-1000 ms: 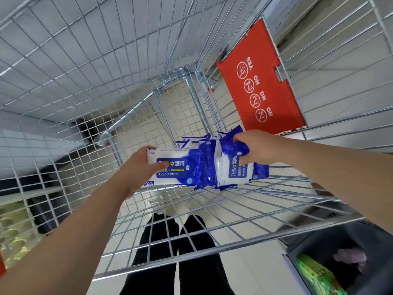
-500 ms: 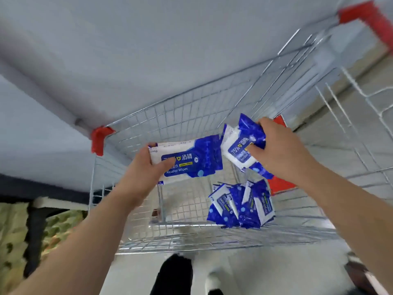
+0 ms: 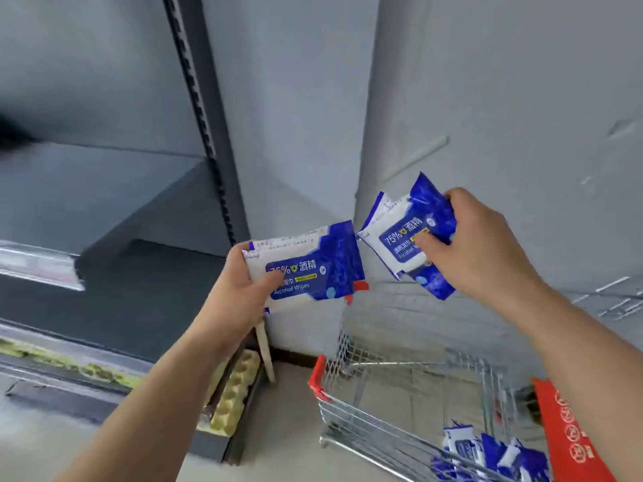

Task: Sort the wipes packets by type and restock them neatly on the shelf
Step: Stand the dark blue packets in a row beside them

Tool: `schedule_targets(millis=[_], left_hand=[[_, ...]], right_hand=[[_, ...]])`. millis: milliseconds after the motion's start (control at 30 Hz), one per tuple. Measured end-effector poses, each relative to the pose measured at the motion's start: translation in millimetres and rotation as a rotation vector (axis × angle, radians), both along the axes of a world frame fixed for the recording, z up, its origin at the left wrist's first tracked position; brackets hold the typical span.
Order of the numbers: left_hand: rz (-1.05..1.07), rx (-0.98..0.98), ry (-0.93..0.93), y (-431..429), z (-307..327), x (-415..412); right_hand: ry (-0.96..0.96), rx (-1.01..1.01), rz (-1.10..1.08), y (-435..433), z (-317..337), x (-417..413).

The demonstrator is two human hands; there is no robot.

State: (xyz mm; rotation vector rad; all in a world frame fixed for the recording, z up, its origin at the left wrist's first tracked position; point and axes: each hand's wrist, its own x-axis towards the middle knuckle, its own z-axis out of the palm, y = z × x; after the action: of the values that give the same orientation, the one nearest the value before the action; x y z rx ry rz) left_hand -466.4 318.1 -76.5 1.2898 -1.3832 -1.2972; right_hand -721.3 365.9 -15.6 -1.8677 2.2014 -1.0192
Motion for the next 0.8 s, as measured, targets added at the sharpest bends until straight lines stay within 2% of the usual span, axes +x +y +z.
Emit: schedule_targets(millis=[267, 467, 633, 800], left_hand=[[0.207, -0.212, -0.01, -49, 71, 181], [0.227, -0.212, -0.065, -124, 93, 308], [0.182, -0.14, -0.085, -195, 91, 366], [0.168, -0.109, -0.118, -268, 79, 388]], right_hand=[[-0.022, -0.134, 0.169, -83, 66, 183], [-0.081, -0.142, 0.172, -154, 79, 307], [-0.118, -0.1, 0.118, -206, 78, 367], [-0.149, -0.029, 0.058, -263, 66, 386]])
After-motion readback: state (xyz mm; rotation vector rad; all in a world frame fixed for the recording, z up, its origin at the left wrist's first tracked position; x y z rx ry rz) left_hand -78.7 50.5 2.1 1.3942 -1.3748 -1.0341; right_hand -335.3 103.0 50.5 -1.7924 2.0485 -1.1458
